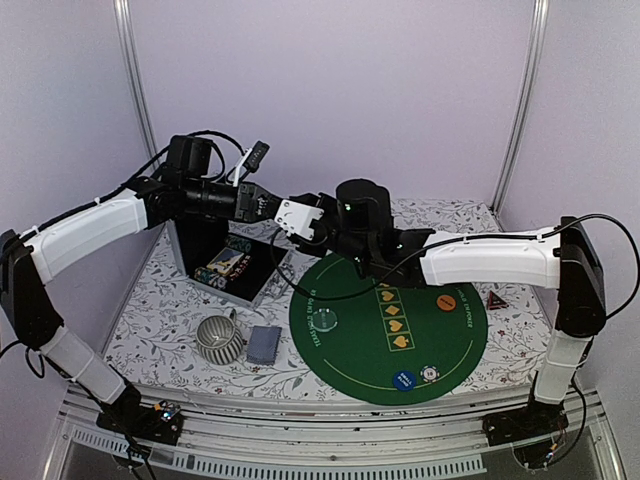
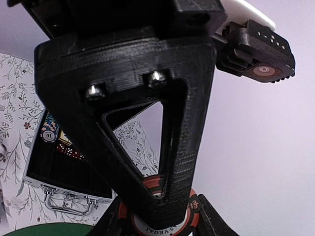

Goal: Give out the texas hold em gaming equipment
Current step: Pass from the left arm to the right, then place the poker chips pile in the small blind area.

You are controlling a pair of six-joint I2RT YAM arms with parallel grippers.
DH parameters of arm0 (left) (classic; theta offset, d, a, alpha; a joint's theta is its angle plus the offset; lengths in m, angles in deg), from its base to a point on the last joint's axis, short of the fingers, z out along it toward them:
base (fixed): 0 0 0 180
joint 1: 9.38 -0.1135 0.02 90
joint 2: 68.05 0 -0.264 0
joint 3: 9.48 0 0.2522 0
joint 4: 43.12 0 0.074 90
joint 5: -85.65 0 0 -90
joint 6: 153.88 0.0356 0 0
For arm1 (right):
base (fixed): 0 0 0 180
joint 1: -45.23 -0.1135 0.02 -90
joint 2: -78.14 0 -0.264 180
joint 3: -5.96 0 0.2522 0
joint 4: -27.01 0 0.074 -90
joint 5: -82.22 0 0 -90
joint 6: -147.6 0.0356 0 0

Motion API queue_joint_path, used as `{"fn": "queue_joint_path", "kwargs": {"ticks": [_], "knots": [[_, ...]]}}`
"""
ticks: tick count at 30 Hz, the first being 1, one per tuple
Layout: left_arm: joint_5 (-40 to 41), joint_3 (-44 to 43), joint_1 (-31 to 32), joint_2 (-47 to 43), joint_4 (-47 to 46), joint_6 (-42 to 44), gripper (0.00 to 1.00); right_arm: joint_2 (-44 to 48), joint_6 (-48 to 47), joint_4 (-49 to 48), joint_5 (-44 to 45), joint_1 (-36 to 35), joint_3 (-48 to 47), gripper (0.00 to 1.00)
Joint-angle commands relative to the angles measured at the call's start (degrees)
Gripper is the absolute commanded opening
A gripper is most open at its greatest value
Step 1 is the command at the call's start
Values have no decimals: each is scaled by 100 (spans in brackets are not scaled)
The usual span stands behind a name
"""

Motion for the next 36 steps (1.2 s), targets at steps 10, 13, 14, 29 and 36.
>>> {"fn": "queue_joint_path", "kwargs": {"ticks": [10, 13, 14, 29, 36], "knots": [[410, 14, 13, -173, 21, 308, 76, 257, 520, 425, -3, -61, 9, 2], [812, 2, -56, -335, 137, 472, 98, 357, 814, 895, -117, -46, 60, 2], [987, -4, -79, -393, 206, 544, 98, 400, 909, 1084, -159, -40, 105, 2], [2928, 105, -438, -1160, 1296, 1631, 98, 1077, 3701, 3408, -1412, 20, 1193, 2], [3567, 1185, -438, -1927, 393, 1458, 98, 433, 4953, 3955, -1298, -27, 1149, 2]]}}
